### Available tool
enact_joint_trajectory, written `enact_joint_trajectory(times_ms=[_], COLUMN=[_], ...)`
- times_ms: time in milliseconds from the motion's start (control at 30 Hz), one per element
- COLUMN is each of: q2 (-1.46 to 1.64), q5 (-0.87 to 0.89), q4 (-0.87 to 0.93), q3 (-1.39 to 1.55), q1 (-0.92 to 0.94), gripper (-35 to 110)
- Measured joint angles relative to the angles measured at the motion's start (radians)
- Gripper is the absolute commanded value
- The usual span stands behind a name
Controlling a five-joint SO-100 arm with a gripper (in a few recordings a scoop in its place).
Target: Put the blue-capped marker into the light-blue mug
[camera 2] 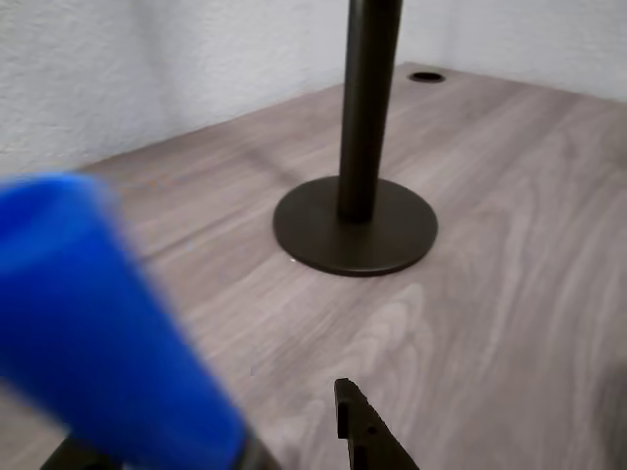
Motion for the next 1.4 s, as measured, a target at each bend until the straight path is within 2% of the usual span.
enact_joint_trajectory(times_ms=[67,100,767,967,1400], q2=[-0.048,-0.069,-0.123,-0.137,-0.176], q5=[-0.023,-0.037,-0.021,0.002,0.012], q4=[-0.048,-0.064,-0.061,0.008,0.011], q3=[0.0,0.0,-0.055,-0.156,-0.216], q1=[-0.003,0.006,0.092,0.137,0.14], gripper=[2,0,0,10,14])
